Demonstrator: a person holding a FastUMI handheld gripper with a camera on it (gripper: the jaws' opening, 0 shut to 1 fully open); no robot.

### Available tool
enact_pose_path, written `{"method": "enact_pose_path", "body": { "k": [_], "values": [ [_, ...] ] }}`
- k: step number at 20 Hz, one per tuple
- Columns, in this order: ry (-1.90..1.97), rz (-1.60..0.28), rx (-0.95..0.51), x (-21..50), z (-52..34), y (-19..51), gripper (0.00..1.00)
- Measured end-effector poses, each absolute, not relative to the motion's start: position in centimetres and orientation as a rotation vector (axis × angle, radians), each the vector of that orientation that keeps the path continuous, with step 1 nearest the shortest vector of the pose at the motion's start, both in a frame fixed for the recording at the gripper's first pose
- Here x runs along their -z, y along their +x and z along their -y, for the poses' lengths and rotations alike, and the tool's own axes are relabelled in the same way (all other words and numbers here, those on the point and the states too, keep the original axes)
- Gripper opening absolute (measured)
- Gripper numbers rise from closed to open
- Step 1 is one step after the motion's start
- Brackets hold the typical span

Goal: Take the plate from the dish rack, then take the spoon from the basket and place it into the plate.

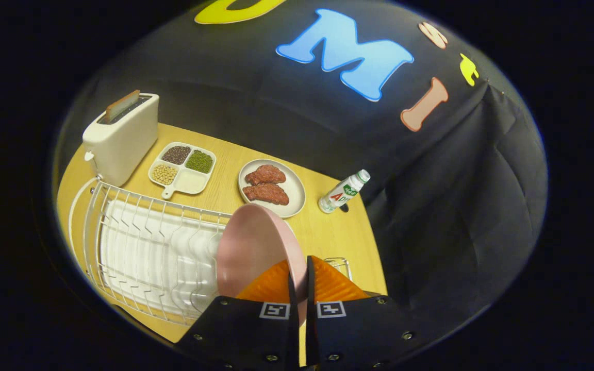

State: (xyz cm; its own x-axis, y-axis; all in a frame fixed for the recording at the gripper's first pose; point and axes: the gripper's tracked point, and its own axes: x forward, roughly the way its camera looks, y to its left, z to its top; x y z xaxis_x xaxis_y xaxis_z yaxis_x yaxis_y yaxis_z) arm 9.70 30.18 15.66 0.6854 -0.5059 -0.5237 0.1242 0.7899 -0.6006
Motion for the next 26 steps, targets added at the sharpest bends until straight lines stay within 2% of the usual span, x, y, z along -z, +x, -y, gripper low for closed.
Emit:
{"method": "enact_pose_path", "body": {
  "k": [7, 15, 21, 26],
  "values": [
    [-0.412, -0.706, 0.301, -19.2, -30.0, 8.3, 0.05],
    [-0.217, -0.737, 0.124, -20.5, -25.1, -0.1, 0.05],
    [-0.109, -0.85, 0.061, -14.7, -21.1, -8.5, 0.05],
    [0.027, -1.005, 0.008, -6.7, -19.6, -11.7, 0.05]
  ]
}}
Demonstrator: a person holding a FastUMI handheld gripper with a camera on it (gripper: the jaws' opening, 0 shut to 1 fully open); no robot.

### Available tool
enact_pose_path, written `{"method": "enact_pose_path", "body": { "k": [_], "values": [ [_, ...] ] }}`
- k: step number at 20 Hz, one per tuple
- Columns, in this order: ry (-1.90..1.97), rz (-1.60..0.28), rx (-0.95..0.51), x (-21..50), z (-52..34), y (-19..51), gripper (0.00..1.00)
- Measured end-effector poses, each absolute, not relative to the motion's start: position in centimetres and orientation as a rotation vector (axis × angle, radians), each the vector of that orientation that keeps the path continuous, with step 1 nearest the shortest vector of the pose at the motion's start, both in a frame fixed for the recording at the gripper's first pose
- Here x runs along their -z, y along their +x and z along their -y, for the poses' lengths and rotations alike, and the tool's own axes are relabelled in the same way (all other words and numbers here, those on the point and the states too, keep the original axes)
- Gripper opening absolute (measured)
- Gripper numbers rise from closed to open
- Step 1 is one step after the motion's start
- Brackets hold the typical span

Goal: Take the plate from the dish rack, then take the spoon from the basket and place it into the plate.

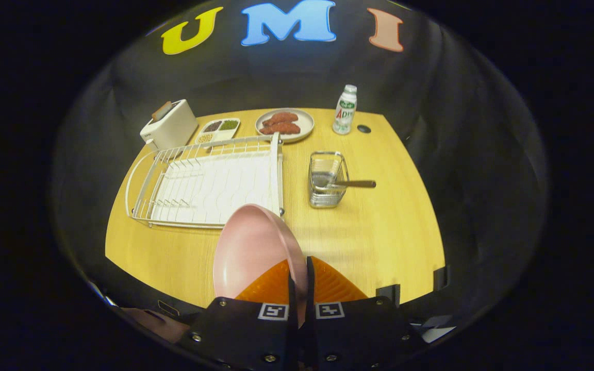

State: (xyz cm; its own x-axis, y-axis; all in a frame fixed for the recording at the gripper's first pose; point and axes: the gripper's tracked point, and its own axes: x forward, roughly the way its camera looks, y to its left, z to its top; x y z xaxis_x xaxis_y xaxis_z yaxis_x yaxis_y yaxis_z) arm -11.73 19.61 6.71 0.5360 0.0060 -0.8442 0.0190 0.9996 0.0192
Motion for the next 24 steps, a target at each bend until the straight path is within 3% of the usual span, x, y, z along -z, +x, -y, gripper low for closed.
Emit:
{"method": "enact_pose_path", "body": {
  "k": [6, 13, 16, 24],
  "values": [
    [0.09, -1.119, -0.023, -0.6, -19.2, -11.8, 0.05],
    [0.129, -1.173, -0.096, 1.5, -20.7, -10.0, 0.07],
    [0.134, -1.165, -0.109, 2.0, -20.3, -9.4, 0.13],
    [0.134, -1.051, -0.088, 0.5, -18.3, -9.1, 0.13]
  ]
}}
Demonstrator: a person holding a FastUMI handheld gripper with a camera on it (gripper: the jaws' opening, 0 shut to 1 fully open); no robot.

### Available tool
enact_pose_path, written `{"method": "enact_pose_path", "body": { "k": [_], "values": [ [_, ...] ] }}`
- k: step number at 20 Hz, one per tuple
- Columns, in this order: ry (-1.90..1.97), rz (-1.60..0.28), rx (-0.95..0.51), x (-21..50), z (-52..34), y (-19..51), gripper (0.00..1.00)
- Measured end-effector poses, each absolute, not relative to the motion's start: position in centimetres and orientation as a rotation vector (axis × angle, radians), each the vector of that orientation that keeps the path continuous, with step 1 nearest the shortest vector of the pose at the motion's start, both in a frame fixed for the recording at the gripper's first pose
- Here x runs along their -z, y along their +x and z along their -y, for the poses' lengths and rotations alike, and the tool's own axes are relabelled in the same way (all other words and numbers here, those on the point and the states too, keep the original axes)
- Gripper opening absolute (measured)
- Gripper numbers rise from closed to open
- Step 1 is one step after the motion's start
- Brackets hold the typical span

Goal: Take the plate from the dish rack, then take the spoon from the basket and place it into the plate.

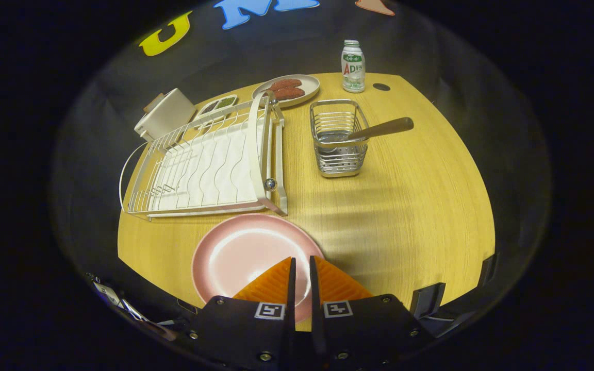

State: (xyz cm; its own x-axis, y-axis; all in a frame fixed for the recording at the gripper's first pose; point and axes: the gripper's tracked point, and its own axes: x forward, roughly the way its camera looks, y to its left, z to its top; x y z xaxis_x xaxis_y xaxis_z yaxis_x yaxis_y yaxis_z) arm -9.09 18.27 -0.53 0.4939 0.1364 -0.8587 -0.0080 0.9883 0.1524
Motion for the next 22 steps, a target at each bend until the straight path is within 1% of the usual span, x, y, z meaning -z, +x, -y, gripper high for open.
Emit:
{"method": "enact_pose_path", "body": {
  "k": [11, 14, 22],
  "values": [
    [0.121, -0.729, -0.024, -1.7, -11.5, -7.5, 0.14],
    [0.11, -0.599, -0.03, -2.0, -9.6, -5.6, 0.17],
    [0.066, -0.308, -0.11, -2.8, -7.6, -0.2, 0.16]
  ]
}}
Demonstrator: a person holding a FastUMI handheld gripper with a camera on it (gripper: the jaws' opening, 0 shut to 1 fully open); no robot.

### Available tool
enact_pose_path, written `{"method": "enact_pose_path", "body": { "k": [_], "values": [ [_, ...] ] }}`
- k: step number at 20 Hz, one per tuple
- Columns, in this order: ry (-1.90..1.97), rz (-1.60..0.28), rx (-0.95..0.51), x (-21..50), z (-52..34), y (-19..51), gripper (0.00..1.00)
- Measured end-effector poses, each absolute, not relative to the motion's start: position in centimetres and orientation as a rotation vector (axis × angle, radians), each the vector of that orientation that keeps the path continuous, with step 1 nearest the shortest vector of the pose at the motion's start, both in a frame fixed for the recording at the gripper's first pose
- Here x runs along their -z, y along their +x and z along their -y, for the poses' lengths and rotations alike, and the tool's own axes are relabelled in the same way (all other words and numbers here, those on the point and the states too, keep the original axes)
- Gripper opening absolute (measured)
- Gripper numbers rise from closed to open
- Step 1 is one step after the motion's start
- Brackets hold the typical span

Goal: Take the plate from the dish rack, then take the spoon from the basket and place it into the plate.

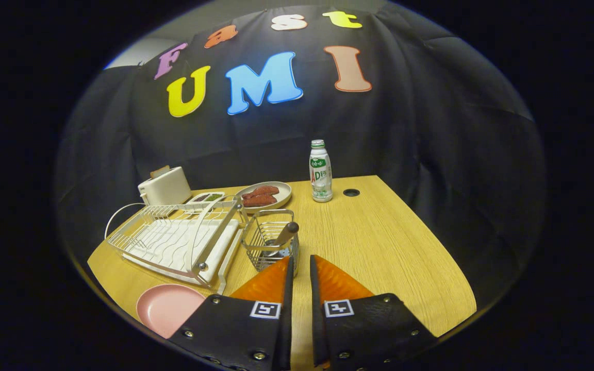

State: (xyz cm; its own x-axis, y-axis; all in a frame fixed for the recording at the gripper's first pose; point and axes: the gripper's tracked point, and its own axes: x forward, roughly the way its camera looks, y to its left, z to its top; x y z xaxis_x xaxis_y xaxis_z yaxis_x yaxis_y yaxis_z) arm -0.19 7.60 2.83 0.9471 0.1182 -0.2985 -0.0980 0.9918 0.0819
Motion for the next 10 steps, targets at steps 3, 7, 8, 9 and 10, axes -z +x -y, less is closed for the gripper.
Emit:
{"method": "enact_pose_path", "body": {
  "k": [3, 7, 8, 9, 10],
  "values": [
    [0.057, -0.259, -0.16, -3.1, -8.0, 0.9, 0.2],
    [0.058, -0.214, -0.191, -3.9, -8.1, 2.4, 0.26],
    [0.066, -0.209, -0.198, -4.0, -8.3, 2.6, 0.26],
    [0.074, -0.205, -0.208, -4.0, -8.5, 2.9, 0.26],
    [0.087, -0.198, -0.216, -4.1, -8.6, 3.3, 0.26]
  ]
}}
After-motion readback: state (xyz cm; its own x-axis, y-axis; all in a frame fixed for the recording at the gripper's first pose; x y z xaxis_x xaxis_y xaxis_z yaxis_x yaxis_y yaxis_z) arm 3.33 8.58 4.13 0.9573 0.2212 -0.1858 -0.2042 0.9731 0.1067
